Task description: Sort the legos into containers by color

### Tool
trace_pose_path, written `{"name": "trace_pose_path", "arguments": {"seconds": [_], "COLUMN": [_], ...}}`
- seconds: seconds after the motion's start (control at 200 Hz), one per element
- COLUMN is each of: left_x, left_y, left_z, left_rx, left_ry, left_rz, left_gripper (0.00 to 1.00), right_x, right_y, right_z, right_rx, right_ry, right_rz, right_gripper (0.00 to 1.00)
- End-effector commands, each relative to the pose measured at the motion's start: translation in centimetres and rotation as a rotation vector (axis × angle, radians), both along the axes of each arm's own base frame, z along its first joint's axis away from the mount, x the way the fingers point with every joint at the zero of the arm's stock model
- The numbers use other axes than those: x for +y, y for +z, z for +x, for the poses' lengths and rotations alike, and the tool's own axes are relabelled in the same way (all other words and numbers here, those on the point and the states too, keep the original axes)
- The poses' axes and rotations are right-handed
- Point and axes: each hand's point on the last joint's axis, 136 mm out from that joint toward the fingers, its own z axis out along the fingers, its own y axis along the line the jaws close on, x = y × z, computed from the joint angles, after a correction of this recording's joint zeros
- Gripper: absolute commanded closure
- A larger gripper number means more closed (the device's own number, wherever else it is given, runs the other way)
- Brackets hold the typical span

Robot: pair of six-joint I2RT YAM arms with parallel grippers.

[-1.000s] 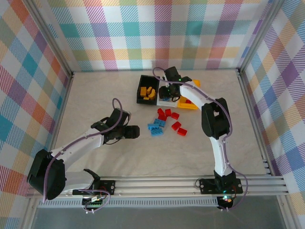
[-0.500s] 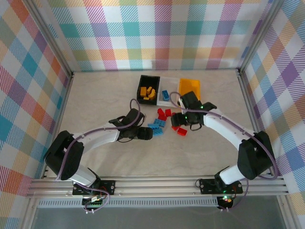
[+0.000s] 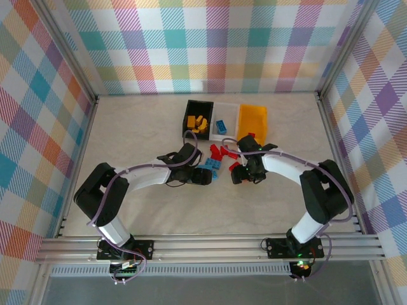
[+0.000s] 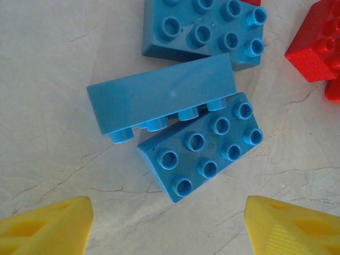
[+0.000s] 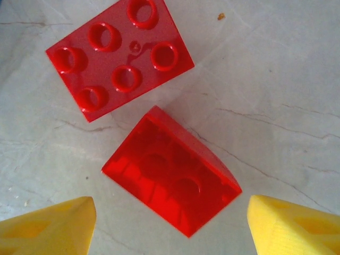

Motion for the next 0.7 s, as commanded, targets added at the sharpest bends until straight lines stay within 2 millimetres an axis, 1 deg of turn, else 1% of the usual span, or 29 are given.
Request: {"name": "trace_pose_path", "arguments": {"seconds": [0.0, 0.085, 0.17, 0.345, 0.505, 0.565, 0.615, 0.695], "left_x": [-0.4, -0.2, 0.1, 0.3, 0.5, 0.5, 0.6, 0.6], "left_y": [0.3, 0.3, 0.2, 0.2, 0.0, 0.0, -0.1, 0.0], "left_z": [0.2, 0.1, 0.0, -0.1, -0.2, -0.2, -0.3, -0.3], "left_rx": [-0.002, -0.002, -0.003, -0.007, -0.004, -0.003, -0.003, -0.005], "left_ry": [-0.001, -0.004, -0.004, -0.007, -0.006, -0.005, -0.007, -0.007], "left_rz": [0.005, 0.015, 0.025, 0.032, 0.036, 0.038, 0.041, 0.038], "left_gripper": [0.24, 0.24, 0.24, 0.24, 0.23, 0.23, 0.23, 0.23], "right_x": [0.8, 1.1, 1.3, 1.3, 1.2, 1.1, 1.0, 0.5], "right_y": [-0.1, -0.4, -0.4, -0.1, 0.5, 0.8, 1.0, 1.7], "right_z": [1.6, 2.1, 2.6, 3.3, 3.3, 3.2, 3.0, 2.6], "right_rx": [-0.025, -0.03, -0.039, -0.069, -0.081, -0.087, -0.092, -0.101], "right_ry": [-0.023, -0.031, -0.041, -0.062, -0.066, -0.071, -0.075, -0.086], "right_rz": [0.02, 0.021, 0.028, 0.026, 0.032, 0.033, 0.034, 0.032], "right_gripper": [0.25, 0.26, 0.28, 0.39, 0.51, 0.52, 0.55, 0.55]}}
